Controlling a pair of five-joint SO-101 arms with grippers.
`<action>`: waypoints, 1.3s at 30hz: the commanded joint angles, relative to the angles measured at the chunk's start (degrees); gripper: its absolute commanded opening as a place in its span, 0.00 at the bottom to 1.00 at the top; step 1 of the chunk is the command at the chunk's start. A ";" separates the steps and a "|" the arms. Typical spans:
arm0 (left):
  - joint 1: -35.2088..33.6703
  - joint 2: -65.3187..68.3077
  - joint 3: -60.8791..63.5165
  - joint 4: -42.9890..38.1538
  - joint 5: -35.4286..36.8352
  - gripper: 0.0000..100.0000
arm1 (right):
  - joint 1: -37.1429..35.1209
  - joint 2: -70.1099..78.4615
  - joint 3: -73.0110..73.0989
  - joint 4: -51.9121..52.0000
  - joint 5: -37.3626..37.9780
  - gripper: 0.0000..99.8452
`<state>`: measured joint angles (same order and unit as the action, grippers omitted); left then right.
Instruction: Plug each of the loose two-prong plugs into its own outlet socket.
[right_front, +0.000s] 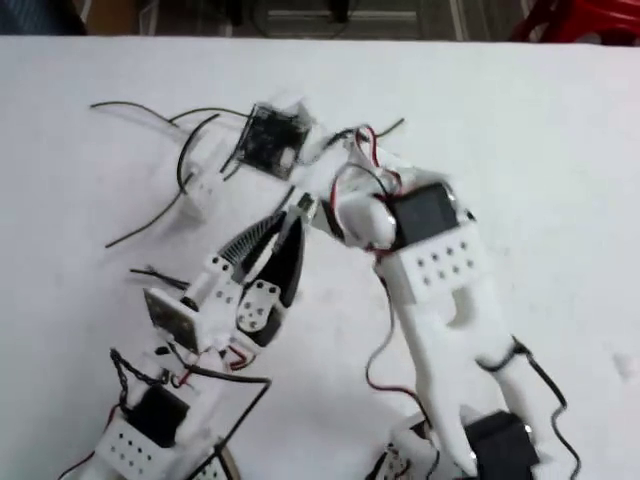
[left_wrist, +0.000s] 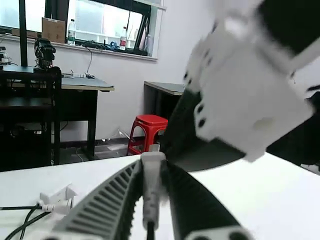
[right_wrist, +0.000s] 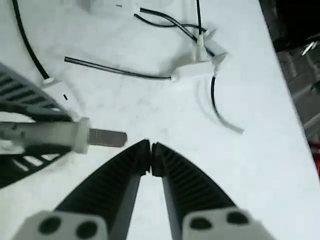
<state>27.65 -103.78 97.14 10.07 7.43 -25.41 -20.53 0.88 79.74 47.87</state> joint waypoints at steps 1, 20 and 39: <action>-0.31 -0.31 -0.18 -0.18 -0.26 0.02 | 0.66 -1.71 -0.88 -1.01 0.35 0.02; -5.23 -0.31 -0.18 0.26 -0.18 0.02 | 0.84 -15.08 -2.73 3.82 0.00 0.02; -12.44 7.78 -14.51 18.64 -0.09 0.02 | 16.75 -5.76 5.19 17.10 -14.77 0.02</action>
<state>15.69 -102.90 89.05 28.44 7.43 -10.73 -26.24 3.60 97.14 34.86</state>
